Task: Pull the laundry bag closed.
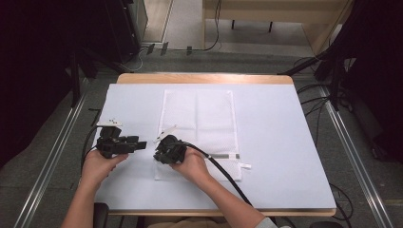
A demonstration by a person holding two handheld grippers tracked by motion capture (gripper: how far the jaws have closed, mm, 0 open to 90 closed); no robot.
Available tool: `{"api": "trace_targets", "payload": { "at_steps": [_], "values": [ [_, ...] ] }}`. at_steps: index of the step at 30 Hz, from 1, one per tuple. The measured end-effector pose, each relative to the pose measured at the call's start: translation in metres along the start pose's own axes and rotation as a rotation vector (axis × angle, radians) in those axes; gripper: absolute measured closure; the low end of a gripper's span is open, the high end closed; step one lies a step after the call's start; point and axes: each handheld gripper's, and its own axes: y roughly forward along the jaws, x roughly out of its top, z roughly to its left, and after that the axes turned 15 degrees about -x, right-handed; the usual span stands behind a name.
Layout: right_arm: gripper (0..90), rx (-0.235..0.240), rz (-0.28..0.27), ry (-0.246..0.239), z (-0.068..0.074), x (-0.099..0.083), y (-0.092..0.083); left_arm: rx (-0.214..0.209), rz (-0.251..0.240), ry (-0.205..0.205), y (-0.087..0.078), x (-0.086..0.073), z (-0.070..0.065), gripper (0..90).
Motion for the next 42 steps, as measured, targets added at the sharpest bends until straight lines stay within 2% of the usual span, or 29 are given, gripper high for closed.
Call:
{"api": "trace_targets", "payload": {
  "at_steps": [3, 5, 6, 8, 9, 17, 26, 31, 33, 36, 42],
  "values": [
    [85.9, -0.007, -0.001, -0.019, 0.001, 0.0, -0.001, -0.003, -0.004, 0.001, 0.0, 0.0, 0.0, 45.5],
    [88.7, 0.036, 0.007, 0.016, -0.005, 0.001, -0.002, -0.011, -0.006, -0.01, 0.0, 0.0, 0.0, 45.8],
    [88.7, 0.038, 0.011, 0.01, -0.006, 0.002, -0.003, -0.014, -0.007, -0.013, 0.0, 0.0, 0.0, 45.9],
    [88.7, 0.036, 0.012, 0.004, -0.007, 0.002, -0.003, -0.016, -0.003, -0.009, 0.0, -0.001, 0.0, 46.2],
    [88.7, 0.035, 0.014, -0.017, -0.008, 0.003, -0.005, -0.019, -0.002, -0.003, 0.001, -0.001, -0.001, 46.3],
    [88.6, 0.031, -0.01, -0.022, -0.013, 0.007, -0.013, -0.038, 0.012, 0.013, 0.005, -0.001, -0.004, 46.8],
    [88.5, 0.027, -0.035, -0.005, -0.02, 0.016, -0.023, -0.062, 0.038, 0.032, 0.009, -0.002, -0.006, 47.3],
    [88.5, 0.035, -0.048, 0.002, -0.023, 0.019, -0.029, -0.092, 0.077, 0.047, 0.016, -0.002, -0.009, 49.8],
    [88.5, 0.034, -0.052, -0.002, -0.023, 0.02, -0.032, -0.112, 0.102, 0.039, 0.02, -0.002, -0.011, 54.7],
    [88.5, 0.043, -0.064, 0.001, -0.023, 0.022, -0.036, -0.116, 0.132, 0.052, 0.024, -0.002, -0.013, 58.8],
    [88.5, 0.054, -0.068, -0.006, -0.023, 0.023, -0.04, -0.131, 0.158, 0.055, 0.029, -0.002, -0.012, 63.8]
  ]
}}
